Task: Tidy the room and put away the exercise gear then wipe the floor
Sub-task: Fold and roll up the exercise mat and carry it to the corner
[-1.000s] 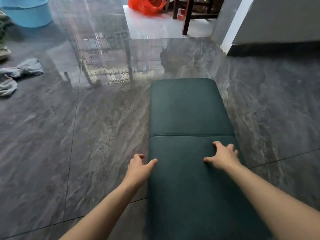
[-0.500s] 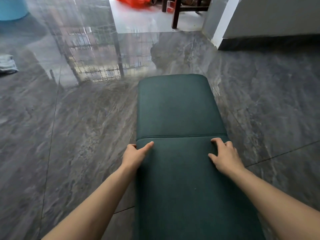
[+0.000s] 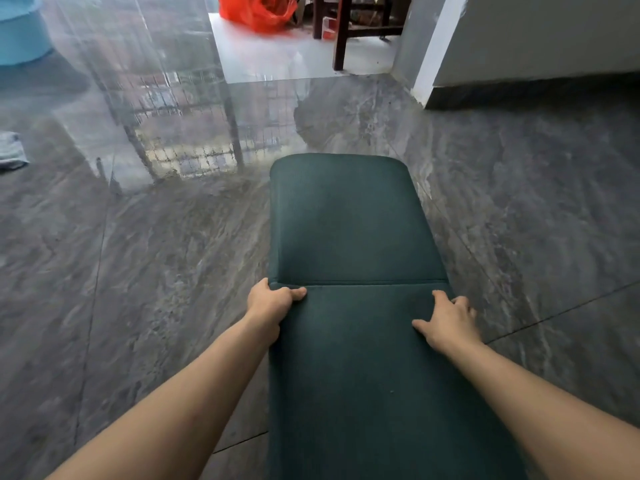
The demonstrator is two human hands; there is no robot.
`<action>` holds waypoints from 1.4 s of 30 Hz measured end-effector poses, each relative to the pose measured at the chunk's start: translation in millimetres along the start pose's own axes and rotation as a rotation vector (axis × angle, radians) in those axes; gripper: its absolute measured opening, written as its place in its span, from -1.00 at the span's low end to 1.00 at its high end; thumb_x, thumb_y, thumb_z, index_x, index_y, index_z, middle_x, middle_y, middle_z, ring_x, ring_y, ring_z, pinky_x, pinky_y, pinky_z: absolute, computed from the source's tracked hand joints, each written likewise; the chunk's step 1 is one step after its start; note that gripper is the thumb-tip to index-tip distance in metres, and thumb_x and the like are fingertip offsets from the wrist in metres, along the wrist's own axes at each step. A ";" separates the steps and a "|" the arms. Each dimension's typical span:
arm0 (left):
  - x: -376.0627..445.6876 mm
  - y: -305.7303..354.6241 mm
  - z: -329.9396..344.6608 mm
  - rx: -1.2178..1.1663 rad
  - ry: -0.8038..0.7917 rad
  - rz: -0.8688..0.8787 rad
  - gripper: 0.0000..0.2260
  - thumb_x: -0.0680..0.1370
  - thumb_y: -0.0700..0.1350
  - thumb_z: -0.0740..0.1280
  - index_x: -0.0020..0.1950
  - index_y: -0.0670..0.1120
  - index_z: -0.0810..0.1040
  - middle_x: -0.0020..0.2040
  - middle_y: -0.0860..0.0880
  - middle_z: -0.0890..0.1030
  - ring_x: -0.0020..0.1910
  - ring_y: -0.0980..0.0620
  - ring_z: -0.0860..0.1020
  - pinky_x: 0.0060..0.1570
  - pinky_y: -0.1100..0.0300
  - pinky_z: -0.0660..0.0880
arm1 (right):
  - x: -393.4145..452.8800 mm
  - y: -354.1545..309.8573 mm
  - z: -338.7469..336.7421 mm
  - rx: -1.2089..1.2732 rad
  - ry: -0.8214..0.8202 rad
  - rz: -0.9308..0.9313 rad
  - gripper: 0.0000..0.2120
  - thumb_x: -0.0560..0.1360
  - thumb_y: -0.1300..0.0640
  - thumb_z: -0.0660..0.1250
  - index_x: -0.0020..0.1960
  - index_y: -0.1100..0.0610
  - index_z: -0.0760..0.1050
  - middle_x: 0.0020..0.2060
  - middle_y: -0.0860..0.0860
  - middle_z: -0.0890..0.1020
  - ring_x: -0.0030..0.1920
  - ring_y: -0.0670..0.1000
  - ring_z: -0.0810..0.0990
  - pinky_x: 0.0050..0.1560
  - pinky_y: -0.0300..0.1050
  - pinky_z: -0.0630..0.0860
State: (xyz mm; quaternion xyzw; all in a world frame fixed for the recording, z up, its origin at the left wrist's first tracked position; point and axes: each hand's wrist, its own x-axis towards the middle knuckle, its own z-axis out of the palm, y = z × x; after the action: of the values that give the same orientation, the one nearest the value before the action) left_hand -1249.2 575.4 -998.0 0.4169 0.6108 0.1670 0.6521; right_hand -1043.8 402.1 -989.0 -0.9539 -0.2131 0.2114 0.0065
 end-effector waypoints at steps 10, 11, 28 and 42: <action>-121.3 102.0 23.2 0.257 0.048 0.216 -0.65 0.14 0.01 0.52 -0.13 0.12 0.54 -0.18 0.11 0.69 -0.11 -0.01 0.65 -0.02 -0.02 0.60 | -101.9 -15.7 -104.5 0.135 -0.264 -0.312 -0.29 0.52 0.00 0.34 0.55 -0.06 0.06 0.43 0.03 0.25 0.35 0.11 0.40 0.33 0.06 0.39; -140.5 117.2 23.5 0.330 0.056 0.227 -0.66 0.16 0.02 0.51 -0.12 0.10 0.53 -0.17 0.10 0.68 -0.10 -0.02 0.64 -0.01 -0.03 0.59 | -115.7 -19.7 -124.2 0.135 -0.279 -0.326 -0.29 0.51 0.01 0.34 0.55 -0.09 0.06 0.42 0.02 0.26 0.34 0.11 0.41 0.33 0.09 0.40; -441.4 383.2 -20.8 1.342 -0.218 0.633 -0.77 0.35 -0.02 0.35 -0.06 0.04 0.37 -0.15 0.02 0.62 -0.12 -0.12 0.58 -0.24 0.06 0.46 | -292.2 -29.9 -501.9 0.058 0.149 -0.609 -0.26 0.34 0.11 0.45 0.47 0.00 0.25 0.32 0.00 0.39 0.29 0.07 0.41 0.21 0.02 0.45; -635.6 566.3 43.3 1.884 -0.370 1.406 -0.60 0.25 -0.04 0.55 -0.01 0.09 0.48 -0.21 0.09 0.64 -0.27 -0.02 0.62 -0.30 0.09 0.56 | -377.7 78.3 -723.4 -0.198 0.179 -0.591 -0.16 -0.11 -0.24 0.59 0.13 0.01 0.58 -0.02 -0.03 0.66 -0.06 0.03 0.67 0.01 0.14 0.59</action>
State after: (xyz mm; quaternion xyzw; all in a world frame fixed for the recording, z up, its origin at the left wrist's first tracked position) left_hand -1169.6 436.4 -160.9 0.9934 0.0273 -0.0892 -0.0672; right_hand -1028.1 232.6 -187.1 -0.8615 -0.4990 0.0937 -0.0063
